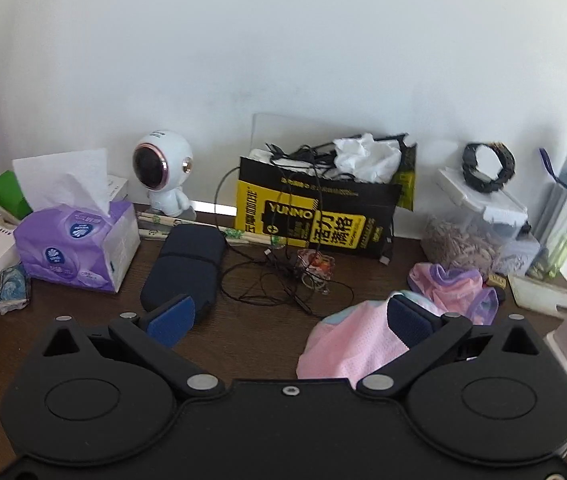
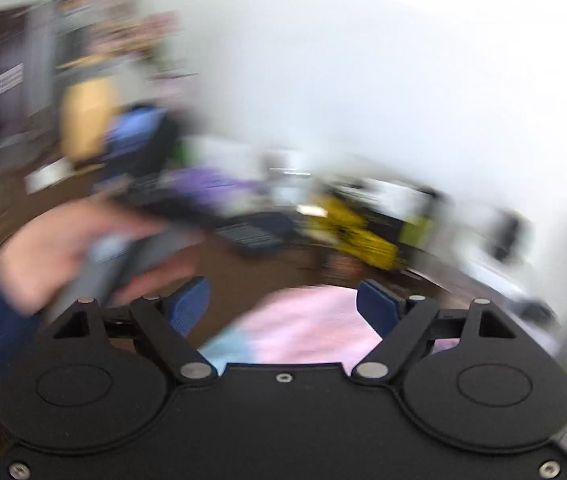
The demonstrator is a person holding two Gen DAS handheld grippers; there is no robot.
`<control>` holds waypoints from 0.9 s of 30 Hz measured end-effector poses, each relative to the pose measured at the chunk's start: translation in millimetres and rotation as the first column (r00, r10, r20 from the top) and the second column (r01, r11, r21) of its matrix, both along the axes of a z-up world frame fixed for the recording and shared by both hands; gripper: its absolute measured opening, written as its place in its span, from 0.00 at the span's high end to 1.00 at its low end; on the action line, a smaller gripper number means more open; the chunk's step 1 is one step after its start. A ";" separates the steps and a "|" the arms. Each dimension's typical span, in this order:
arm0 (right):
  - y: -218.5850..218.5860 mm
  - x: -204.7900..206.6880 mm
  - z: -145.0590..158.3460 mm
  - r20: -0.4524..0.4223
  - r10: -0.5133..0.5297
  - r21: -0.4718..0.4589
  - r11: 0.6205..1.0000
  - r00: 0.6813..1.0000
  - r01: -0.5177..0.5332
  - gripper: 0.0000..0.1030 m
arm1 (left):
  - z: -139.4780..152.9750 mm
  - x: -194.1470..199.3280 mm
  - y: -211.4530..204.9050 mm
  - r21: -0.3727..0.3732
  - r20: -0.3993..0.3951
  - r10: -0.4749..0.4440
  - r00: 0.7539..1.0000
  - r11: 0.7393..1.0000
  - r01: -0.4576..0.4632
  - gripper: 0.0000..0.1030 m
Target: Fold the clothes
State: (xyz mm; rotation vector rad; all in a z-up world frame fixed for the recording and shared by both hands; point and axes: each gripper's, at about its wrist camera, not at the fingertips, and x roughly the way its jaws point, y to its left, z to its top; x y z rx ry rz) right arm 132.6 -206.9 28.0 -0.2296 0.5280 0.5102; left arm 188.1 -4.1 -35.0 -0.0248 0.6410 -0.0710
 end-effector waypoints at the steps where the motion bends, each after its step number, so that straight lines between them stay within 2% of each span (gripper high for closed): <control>1: -11.2 17.2 -6.0 -0.022 -0.111 0.008 0.994 0.994 0.111 0.17 | -5.2 -1.1 -11.6 0.049 -0.008 -0.060 0.998 0.997 0.060 0.00; 3: -18.5 53.2 -33.9 -0.097 -0.224 -0.042 0.974 0.970 0.221 0.17 | -15.4 -5.0 -34.3 0.138 -0.011 -0.170 0.985 0.976 0.170 0.00; 4: -18.1 61.5 -44.5 -0.127 -0.233 -0.065 0.972 0.964 0.226 0.17 | -22.7 -6.9 -46.5 0.173 -0.030 -0.233 0.972 0.957 0.235 0.00; 6: -21.9 85.8 -64.0 -0.180 -0.249 -0.108 0.967 0.952 0.233 0.17 | -38.1 -11.2 -70.3 0.229 -0.087 -0.356 0.930 0.902 0.366 0.00; 8: -28.7 95.1 -68.5 -0.191 -0.274 -0.099 0.961 0.943 0.260 0.17 | -50.4 -17.8 -89.4 0.270 -0.132 -0.444 0.886 0.844 0.463 0.00; 10: -32.3 98.5 -66.7 -0.184 -0.312 -0.065 0.950 0.932 0.305 0.17 | -57.0 -32.1 -106.7 0.336 -0.125 -0.523 0.843 0.777 0.532 0.00; 13: -35.3 85.5 -62.9 -0.168 -0.332 -0.020 0.943 0.928 0.334 0.17 | -68.5 -48.8 -132.3 0.428 -0.096 -0.583 0.807 0.707 0.562 0.00; 15: -29.4 77.7 -61.4 -0.152 -0.332 -0.007 0.942 0.931 0.334 0.17 | -77.5 -45.5 -142.3 0.450 -0.115 -0.556 0.823 0.710 0.542 0.01; 16: -30.4 75.5 -57.7 -0.142 -0.333 -0.002 0.942 0.932 0.336 0.17 | -81.7 -43.2 -146.7 0.457 -0.125 -0.539 0.833 0.714 0.530 0.07; 17: -31.3 73.3 -54.1 -0.133 -0.334 0.003 0.941 0.933 0.337 0.17 | -82.1 -38.8 -148.6 0.441 -0.133 -0.520 0.844 0.731 0.520 0.12; 18: -32.3 71.1 -50.3 -0.124 -0.334 0.010 0.941 0.935 0.338 0.17 | -81.1 -33.6 -149.5 0.416 -0.142 -0.500 0.854 0.753 0.510 0.25; 19: -32.9 69.2 -46.5 -0.115 -0.330 0.022 0.942 0.937 0.335 0.17 | -81.6 -29.1 -148.7 0.389 -0.143 -0.483 0.864 0.775 0.498 0.33; 20: -33.2 67.5 -43.5 -0.109 -0.327 0.032 0.943 0.939 0.332 0.17 | -82.7 -24.8 -147.4 0.361 -0.141 -0.468 0.872 0.796 0.486 0.37; 21: -33.3 66.2 -41.8 -0.106 -0.326 0.036 0.943 0.940 0.331 0.17 | -83.2 -20.5 -145.1 0.336 -0.135 -0.461 0.877 0.811 0.478 0.48; 22: -33.3 65.0 -40.2 -0.101 -0.325 0.040 0.943 0.940 0.330 0.17 | -83.7 -16.2 -142.6 0.313 -0.129 -0.457 0.880 0.824 0.473 0.70; 23: -32.9 64.2 -38.8 -0.095 -0.325 0.042 0.943 0.941 0.330 0.16 | -82.9 -10.7 -138.2 0.287 -0.133 -0.442 0.887 0.839 0.462 0.83; 24: -32.7 63.4 -37.6 -0.090 -0.327 0.043 0.942 0.941 0.331 0.16 | -80.4 -7.0 -134.3 0.264 -0.129 -0.428 0.895 0.855 0.447 0.92; 26: -32.7 61.0 -37.1 -0.081 -0.336 0.041 0.940 0.938 0.340 0.16 | -66.0 -3.0 -116.6 0.170 -0.068 -0.399 0.914 0.898 0.405 0.96; 27: -33.2 60.3 -36.4 -0.078 -0.340 0.040 0.938 0.937 0.344 0.16 | -54.2 -1.2 -101.9 0.091 -0.027 -0.372 0.928 0.923 0.373 0.98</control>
